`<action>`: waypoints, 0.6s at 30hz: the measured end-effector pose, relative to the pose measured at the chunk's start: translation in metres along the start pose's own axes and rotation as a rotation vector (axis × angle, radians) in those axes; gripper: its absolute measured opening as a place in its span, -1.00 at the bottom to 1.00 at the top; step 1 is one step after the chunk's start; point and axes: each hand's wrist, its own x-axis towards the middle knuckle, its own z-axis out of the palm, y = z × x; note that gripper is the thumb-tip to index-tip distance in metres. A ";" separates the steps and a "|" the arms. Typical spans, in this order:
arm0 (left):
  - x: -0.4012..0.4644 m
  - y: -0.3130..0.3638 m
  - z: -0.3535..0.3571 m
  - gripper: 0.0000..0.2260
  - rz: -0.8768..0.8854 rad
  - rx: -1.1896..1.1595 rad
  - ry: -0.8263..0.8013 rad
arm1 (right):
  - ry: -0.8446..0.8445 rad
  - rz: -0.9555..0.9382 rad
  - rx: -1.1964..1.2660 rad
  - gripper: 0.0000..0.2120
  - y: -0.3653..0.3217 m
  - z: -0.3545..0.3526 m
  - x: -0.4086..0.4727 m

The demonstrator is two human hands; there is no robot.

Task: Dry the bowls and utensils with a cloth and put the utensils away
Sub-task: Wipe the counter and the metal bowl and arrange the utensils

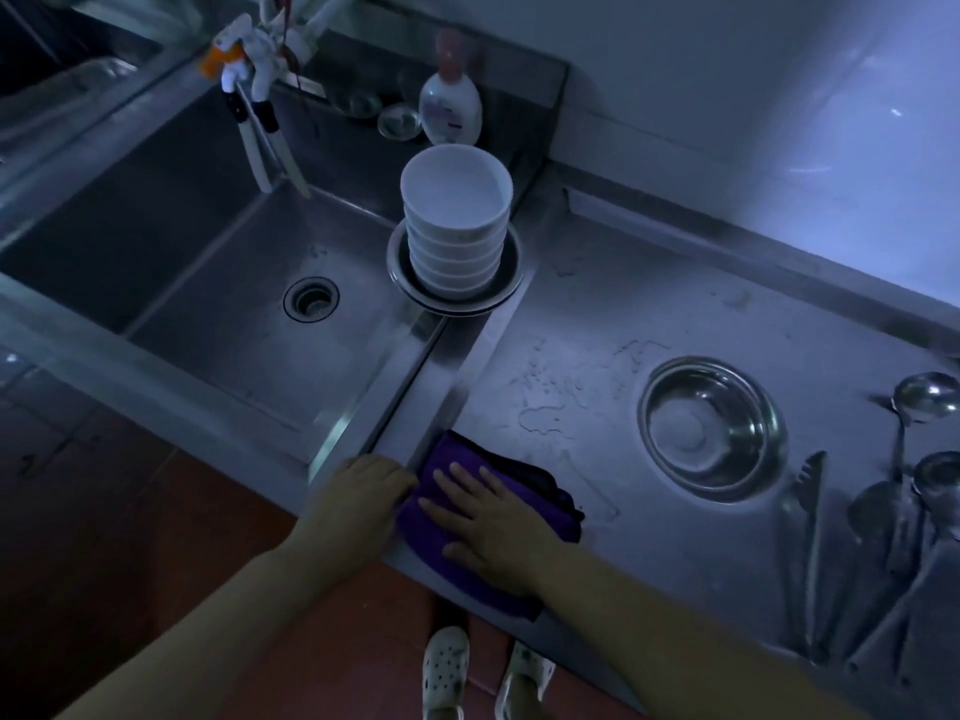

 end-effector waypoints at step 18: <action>0.045 -0.035 0.036 -0.72 0.150 -0.098 0.131 | 0.237 0.599 -0.228 -0.37 0.172 -0.049 0.095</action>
